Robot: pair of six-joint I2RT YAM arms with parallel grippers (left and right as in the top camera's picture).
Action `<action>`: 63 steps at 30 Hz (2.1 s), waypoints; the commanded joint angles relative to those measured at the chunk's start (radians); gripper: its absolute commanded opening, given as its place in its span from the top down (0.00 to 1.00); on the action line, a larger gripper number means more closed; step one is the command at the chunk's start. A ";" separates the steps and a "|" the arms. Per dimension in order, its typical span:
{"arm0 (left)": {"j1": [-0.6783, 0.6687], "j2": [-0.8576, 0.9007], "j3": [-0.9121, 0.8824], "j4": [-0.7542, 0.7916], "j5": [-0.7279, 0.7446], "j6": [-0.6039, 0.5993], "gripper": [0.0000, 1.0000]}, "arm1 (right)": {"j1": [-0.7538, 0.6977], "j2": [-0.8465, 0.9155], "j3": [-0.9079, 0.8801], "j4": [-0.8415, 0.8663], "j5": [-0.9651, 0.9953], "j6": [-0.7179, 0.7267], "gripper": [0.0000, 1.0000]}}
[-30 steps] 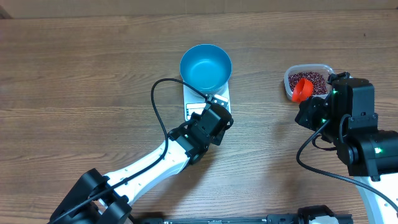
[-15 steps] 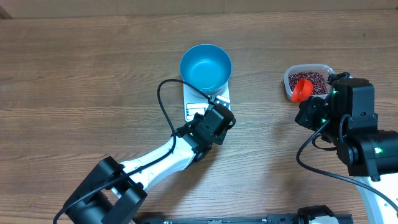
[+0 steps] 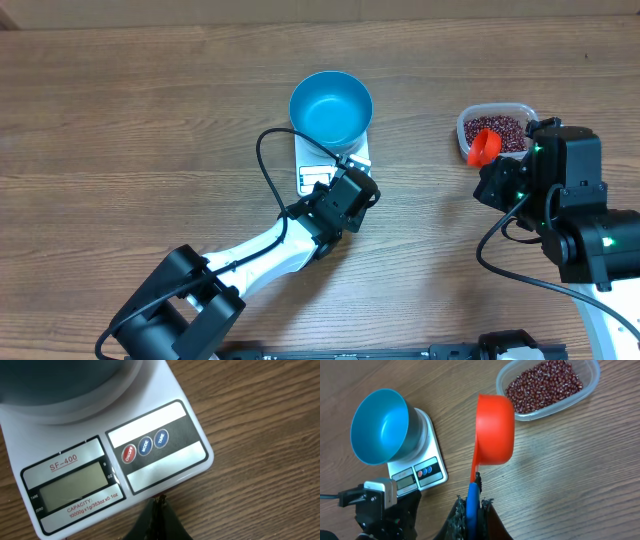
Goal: Scoop item into bowl and weigh 150g on scale
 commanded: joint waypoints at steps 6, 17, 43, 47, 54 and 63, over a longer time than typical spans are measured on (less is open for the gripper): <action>0.044 0.009 -0.002 0.050 -0.005 0.030 0.96 | 0.003 -0.007 0.028 -0.001 -0.005 -0.004 0.96; 0.082 0.034 -0.002 0.090 0.032 0.020 0.96 | 0.003 -0.007 0.028 0.002 -0.005 -0.005 0.96; 0.085 0.113 -0.002 0.190 0.038 0.049 0.96 | 0.003 -0.007 0.028 0.003 -0.005 -0.005 0.96; 0.085 0.128 -0.002 0.212 0.039 0.066 0.96 | 0.003 -0.007 0.028 0.003 -0.004 -0.005 0.96; 0.086 0.149 -0.002 0.236 0.034 0.091 0.96 | 0.003 -0.007 0.028 -0.002 -0.005 -0.005 0.96; 0.086 0.149 -0.002 0.240 -0.007 0.102 0.96 | 0.003 -0.007 0.028 -0.001 -0.005 -0.005 0.96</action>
